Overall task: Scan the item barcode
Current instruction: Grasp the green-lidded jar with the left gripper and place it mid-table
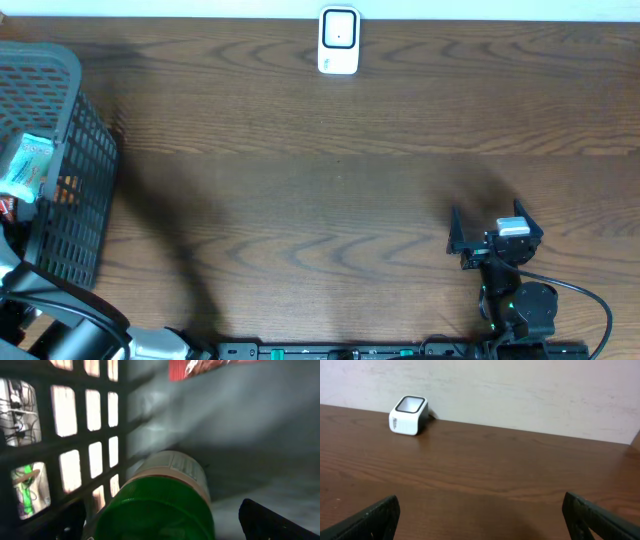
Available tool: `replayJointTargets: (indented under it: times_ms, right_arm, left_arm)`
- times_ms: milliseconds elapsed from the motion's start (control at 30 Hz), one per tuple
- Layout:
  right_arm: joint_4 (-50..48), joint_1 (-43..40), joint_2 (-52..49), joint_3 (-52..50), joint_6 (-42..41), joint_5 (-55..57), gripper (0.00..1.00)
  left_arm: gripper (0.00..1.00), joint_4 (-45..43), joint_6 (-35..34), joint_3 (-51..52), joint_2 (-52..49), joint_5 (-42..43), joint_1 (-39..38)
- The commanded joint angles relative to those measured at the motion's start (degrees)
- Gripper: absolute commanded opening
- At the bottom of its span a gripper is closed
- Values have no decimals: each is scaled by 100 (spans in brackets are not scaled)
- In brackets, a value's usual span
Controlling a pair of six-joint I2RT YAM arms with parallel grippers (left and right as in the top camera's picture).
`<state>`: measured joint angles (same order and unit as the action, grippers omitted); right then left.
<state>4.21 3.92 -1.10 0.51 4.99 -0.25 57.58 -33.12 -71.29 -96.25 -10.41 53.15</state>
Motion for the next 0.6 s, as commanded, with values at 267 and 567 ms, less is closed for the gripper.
replayJointTargets:
  times_ms: [267, 567]
  right_arm:
    - [9, -57, 9, -20, -66, -7, 99]
    - [9, -57, 9, -20, -68, -7, 99]
  left_arm:
    - [99, -675, -131, 1086, -289, 271, 17]
    - [62, -94, -125, 195, -286, 275, 20]
